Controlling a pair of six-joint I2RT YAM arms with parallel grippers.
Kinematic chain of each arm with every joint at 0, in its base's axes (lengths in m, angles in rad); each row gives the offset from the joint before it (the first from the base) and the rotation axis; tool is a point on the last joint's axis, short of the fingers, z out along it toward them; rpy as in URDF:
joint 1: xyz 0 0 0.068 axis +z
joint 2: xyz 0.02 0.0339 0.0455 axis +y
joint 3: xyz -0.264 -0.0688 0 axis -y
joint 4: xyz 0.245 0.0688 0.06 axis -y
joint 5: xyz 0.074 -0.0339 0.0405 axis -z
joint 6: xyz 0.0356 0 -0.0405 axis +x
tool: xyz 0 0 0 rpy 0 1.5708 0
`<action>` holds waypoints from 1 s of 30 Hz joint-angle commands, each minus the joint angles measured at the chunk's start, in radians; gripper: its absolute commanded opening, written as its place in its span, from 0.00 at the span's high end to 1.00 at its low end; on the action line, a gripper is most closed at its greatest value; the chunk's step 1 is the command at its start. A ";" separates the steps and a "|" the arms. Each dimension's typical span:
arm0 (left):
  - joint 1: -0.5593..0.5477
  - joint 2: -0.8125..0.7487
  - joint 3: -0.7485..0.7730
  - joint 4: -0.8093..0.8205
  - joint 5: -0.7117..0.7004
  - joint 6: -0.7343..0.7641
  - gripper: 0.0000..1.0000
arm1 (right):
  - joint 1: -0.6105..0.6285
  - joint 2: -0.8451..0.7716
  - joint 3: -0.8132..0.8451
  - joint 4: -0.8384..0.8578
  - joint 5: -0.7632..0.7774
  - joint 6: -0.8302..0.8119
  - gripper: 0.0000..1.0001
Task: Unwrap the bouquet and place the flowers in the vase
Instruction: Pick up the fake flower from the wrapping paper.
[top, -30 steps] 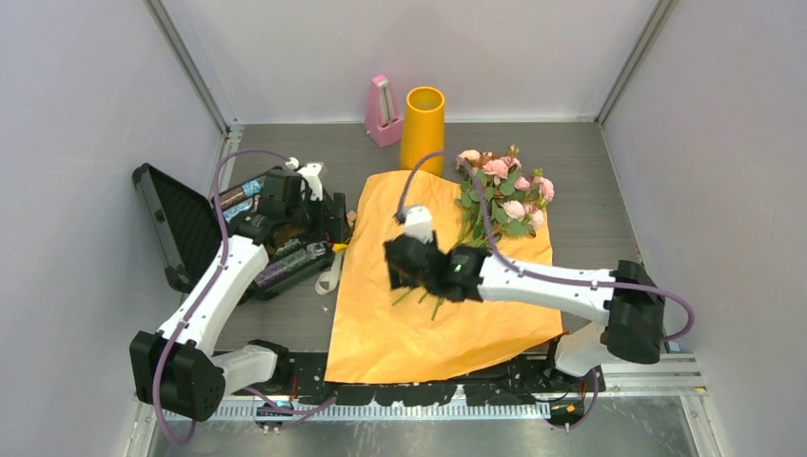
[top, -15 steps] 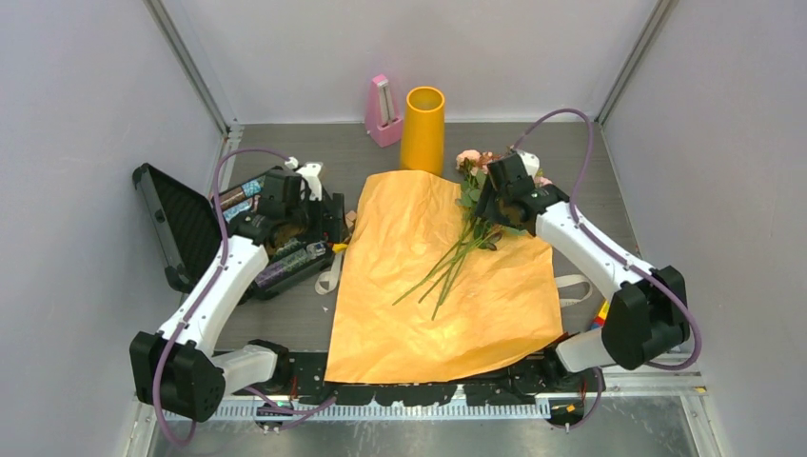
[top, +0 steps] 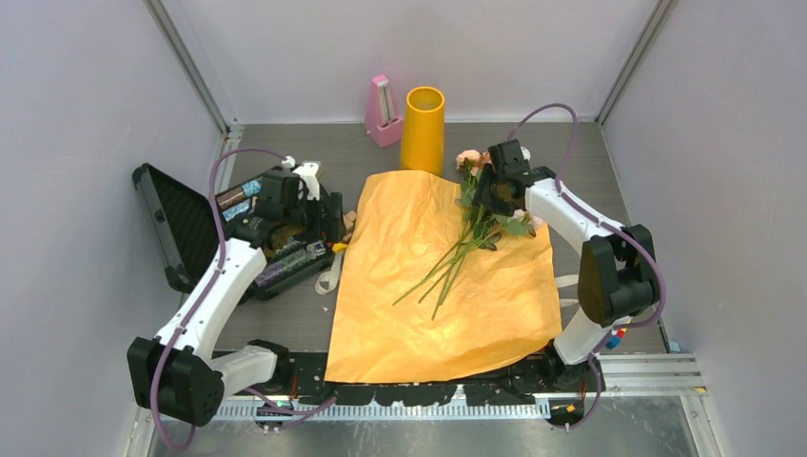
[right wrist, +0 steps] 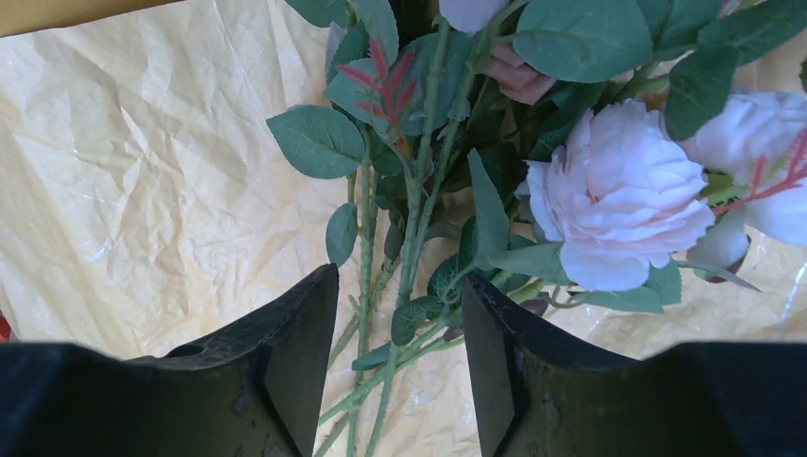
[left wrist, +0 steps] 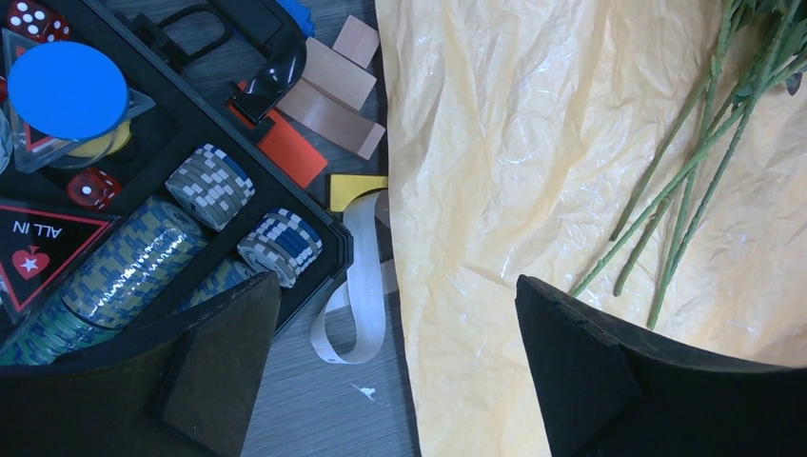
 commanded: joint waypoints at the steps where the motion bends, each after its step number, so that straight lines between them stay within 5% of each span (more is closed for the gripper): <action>1: -0.002 -0.024 0.001 0.021 -0.009 0.017 0.03 | -0.001 0.040 0.057 0.049 0.021 -0.019 0.45; 30: -0.002 -0.035 0.000 0.020 -0.023 0.017 0.03 | -0.002 0.233 0.167 0.070 0.119 -0.005 0.60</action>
